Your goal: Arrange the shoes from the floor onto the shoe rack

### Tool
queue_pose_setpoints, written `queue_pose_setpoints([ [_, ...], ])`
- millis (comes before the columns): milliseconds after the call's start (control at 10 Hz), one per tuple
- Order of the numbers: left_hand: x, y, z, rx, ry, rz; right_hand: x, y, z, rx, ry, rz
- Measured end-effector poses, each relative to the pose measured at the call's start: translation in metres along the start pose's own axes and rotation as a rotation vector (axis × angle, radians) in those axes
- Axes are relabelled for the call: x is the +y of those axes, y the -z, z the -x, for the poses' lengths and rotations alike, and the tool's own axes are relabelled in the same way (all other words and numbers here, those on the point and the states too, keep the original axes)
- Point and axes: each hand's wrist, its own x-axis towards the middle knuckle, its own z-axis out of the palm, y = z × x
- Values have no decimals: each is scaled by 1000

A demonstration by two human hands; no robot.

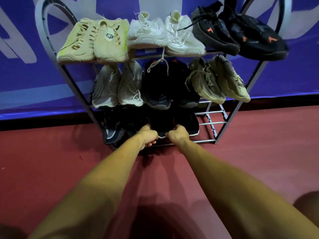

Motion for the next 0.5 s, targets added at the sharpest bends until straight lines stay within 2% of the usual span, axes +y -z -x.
queue_pose_setpoints([
  [200,7,-7,23,20,-87,-103,-1,24,31,-65,76,107],
  [500,14,3,63,64,-215,-282,-2,69,101,-66,249,215],
])
